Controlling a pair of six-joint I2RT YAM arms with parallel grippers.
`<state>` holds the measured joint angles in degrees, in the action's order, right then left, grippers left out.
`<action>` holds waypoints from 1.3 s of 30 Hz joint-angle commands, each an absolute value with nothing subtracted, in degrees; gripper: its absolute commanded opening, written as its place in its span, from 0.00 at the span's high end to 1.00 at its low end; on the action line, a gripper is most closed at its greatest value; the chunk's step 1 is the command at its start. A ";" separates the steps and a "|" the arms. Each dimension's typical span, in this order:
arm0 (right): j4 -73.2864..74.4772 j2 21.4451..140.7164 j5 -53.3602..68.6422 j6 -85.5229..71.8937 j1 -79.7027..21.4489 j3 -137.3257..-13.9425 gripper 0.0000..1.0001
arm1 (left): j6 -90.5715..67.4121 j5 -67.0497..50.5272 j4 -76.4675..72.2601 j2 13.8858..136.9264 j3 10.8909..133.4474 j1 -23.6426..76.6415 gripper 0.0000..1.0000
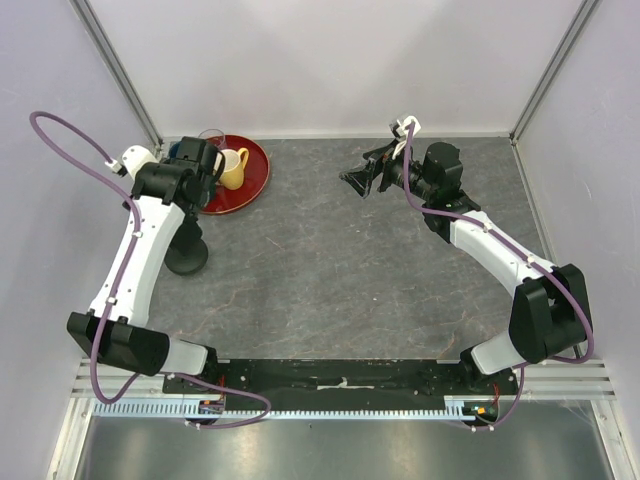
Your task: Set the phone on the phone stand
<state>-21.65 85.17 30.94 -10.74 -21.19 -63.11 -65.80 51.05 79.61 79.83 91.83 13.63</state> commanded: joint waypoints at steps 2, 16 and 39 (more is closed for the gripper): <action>-22.94 83.58 30.94 -11.07 -21.01 -63.55 0.02 | -72.16 62.14 86.40 78.31 94.40 9.42 0.98; -23.82 84.29 32.08 -12.30 -21.01 -63.81 0.02 | -71.54 63.54 82.97 78.58 91.15 -2.28 0.98; -24.26 85.87 32.78 -13.27 -21.09 -64.34 0.02 | -57.23 66.62 64.90 72.52 79.91 -5.54 0.98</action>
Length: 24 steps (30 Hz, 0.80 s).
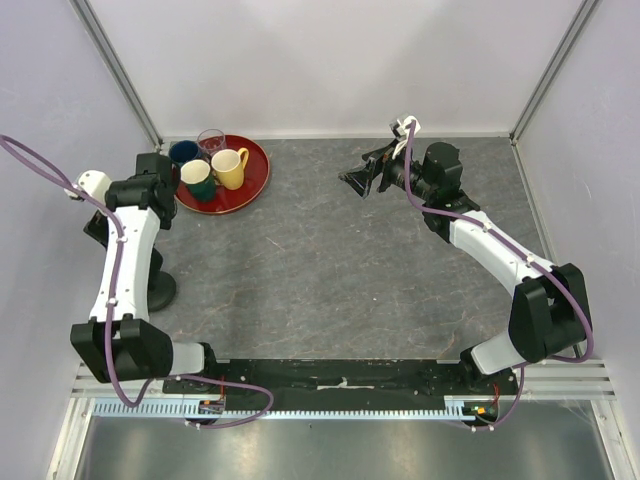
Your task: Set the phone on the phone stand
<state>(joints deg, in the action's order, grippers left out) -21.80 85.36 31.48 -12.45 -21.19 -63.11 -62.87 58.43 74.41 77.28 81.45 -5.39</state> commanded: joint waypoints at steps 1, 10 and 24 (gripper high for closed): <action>-24.26 85.87 32.87 -13.36 -21.01 -64.25 0.02 | -55.22 66.36 62.43 71.81 78.94 -5.62 0.98; -24.35 85.69 32.96 -13.45 -21.01 -64.34 0.02 | -35.17 60.30 43.78 64.61 68.21 -5.54 0.98; -24.35 85.43 33.13 -13.27 -21.09 -64.16 0.02 | -39.02 61.61 47.10 64.25 69.43 -5.63 0.60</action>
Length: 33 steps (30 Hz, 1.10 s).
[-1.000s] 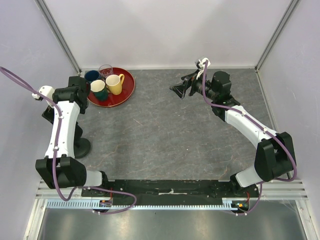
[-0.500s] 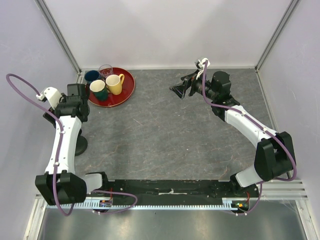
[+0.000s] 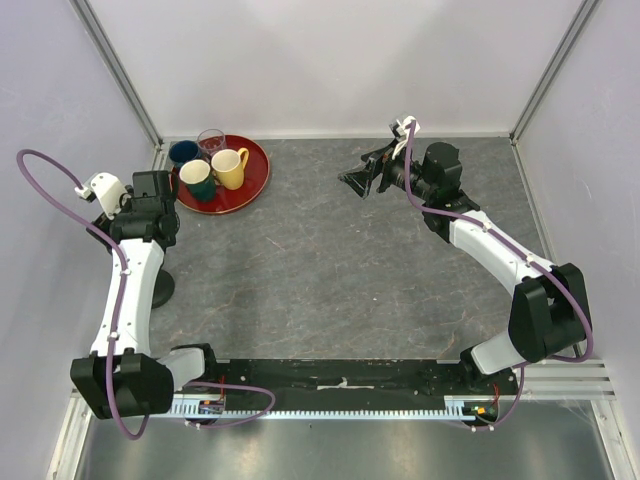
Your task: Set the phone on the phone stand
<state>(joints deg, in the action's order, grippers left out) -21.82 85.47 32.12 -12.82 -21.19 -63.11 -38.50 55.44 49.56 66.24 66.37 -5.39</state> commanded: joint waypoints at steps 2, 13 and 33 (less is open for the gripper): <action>-24.26 85.43 33.13 -13.27 -21.01 -64.25 0.02 | -39.55 61.70 47.29 63.90 69.35 -5.63 0.45; -24.08 85.52 33.22 -13.18 -21.01 -64.25 0.02 | -39.55 58.36 48.60 61.18 71.28 -5.63 0.08; -3.90 76.93 4.17 -13.44 -20.83 -71.70 0.02 | -31.12 4.46 32.21 46.24 78.93 -5.63 0.06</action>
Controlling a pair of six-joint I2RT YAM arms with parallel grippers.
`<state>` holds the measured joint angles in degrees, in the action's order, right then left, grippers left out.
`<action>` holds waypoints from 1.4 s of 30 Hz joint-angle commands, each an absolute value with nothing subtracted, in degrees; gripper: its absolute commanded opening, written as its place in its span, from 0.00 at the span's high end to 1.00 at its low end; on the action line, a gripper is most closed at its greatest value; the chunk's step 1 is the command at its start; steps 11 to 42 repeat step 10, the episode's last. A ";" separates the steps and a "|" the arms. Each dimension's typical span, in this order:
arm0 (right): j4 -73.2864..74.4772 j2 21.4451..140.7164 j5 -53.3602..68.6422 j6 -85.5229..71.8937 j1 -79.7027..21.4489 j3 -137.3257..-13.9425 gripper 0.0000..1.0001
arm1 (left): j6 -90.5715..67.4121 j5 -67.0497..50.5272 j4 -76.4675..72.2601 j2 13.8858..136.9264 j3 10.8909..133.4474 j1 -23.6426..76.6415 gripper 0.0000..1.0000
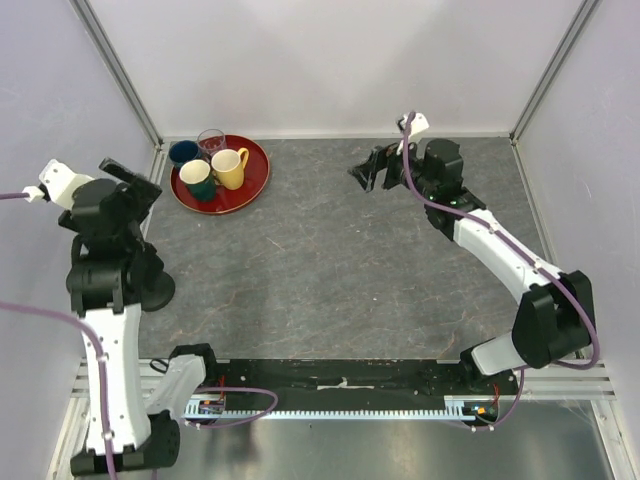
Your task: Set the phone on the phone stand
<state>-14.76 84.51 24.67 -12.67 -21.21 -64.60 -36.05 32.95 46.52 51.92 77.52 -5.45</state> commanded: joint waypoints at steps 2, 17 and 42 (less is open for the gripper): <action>3.67 71.15 -4.44 -13.54 -20.74 -73.64 0.02 | -32.95 -14.44 20.61 44.04 76.47 -5.63 0.06; 16.87 45.57 -19.97 -10.20 -20.92 -75.41 0.02 | -50.45 -47.28 0.27 46.85 77.35 -5.36 0.05; 16.87 45.57 -19.97 -10.20 -20.92 -75.41 0.02 | -50.45 -47.28 0.27 46.85 77.35 -5.36 0.05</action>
